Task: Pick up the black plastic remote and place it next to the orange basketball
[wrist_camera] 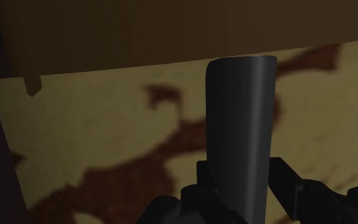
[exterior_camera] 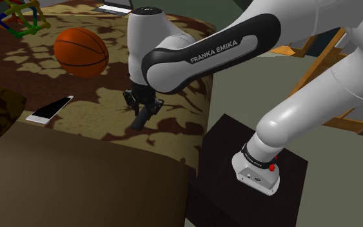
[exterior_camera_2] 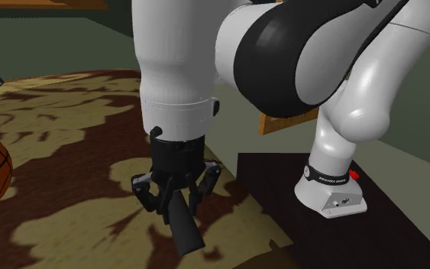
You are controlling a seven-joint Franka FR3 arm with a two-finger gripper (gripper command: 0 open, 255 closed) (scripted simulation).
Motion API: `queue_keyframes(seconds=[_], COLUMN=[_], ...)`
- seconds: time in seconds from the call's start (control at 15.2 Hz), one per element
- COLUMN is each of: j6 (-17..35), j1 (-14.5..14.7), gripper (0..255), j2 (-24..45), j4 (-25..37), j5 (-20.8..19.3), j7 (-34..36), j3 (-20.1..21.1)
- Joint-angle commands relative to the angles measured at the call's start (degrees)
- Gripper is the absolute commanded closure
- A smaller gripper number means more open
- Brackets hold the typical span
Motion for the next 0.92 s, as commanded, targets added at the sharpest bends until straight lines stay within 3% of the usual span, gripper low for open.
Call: queue_keyframes(seconds=[0.0, 0.86], j6=[-1.8, -12.5], j1=[0.2, 0.7], gripper=[255, 255], j2=[-0.9, -4.9], j4=[1.0, 8.1], j5=[0.4, 1.3], j7=[-0.3, -1.4], j3=[-0.5, -3.4])
